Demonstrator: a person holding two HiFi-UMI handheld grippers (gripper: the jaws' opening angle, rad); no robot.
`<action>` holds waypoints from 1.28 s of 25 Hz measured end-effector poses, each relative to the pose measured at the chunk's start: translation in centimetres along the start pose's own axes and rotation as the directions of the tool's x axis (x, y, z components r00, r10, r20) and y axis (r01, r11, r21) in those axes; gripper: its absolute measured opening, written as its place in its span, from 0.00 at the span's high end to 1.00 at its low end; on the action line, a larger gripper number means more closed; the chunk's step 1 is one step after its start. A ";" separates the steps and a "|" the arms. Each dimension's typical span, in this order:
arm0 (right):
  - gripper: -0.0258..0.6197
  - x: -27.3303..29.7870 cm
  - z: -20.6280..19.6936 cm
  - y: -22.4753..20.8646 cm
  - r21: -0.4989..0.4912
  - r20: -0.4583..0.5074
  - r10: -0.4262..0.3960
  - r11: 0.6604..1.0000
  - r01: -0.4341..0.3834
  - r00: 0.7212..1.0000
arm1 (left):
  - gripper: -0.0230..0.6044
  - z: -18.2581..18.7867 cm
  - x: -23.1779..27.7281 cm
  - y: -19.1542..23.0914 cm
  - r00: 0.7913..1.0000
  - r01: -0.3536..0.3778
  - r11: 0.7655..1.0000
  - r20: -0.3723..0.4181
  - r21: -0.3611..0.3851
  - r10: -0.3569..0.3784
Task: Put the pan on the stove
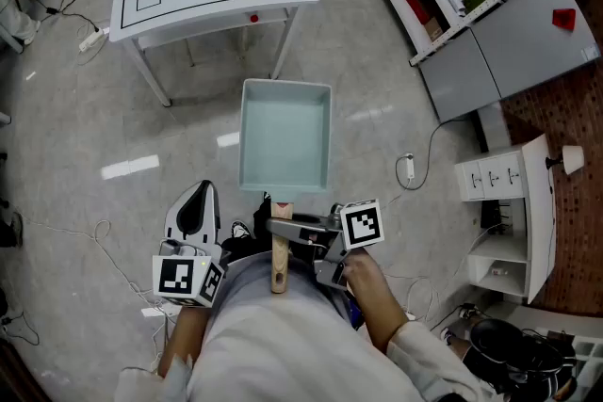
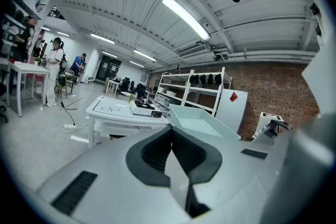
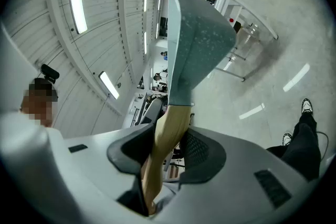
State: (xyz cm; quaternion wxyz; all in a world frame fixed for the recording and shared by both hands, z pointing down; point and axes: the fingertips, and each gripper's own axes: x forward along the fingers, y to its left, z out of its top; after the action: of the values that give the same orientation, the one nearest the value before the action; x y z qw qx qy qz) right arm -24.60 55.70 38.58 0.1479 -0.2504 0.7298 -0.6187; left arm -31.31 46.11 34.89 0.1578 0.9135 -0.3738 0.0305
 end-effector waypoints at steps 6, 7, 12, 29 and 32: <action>0.72 -0.6 2.5 -1.6 -0.022 -0.005 -0.058 0.998 0.058 0.998 | 0.95 -0.3 2.8 -0.3 1.000 0.013 1.000 0.001 0.013 -0.013; 0.72 -0.7 2.9 -1.7 -0.024 -0.005 -0.062 0.998 0.062 0.998 | 0.95 -0.3 3.3 -0.3 1.000 0.012 1.000 -0.004 0.013 -0.012; 0.71 -1.0 5.7 -1.9 -0.006 0.004 -0.034 0.999 0.034 0.999 | 0.95 0.4 6.3 -0.9 1.000 0.016 1.000 -0.019 0.027 -0.016; 0.70 -5.8 16.2 -4.8 -0.045 -0.019 -0.038 0.998 0.037 0.999 | 0.95 2.7 17.4 -4.3 1.000 0.016 0.998 -0.011 0.057 -0.015; 0.70 -6.7 17.5 -5.1 -0.055 -0.034 -0.045 0.998 0.043 0.998 | 0.95 2.7 18.9 -5.0 1.000 0.006 0.998 -0.008 0.062 -0.006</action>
State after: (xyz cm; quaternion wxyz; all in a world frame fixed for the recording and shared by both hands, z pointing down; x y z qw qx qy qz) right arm -8.89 44.35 39.59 0.1146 -0.2595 0.7430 -0.6062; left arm -14.45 35.89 34.25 0.1310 0.9189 -0.3694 0.0451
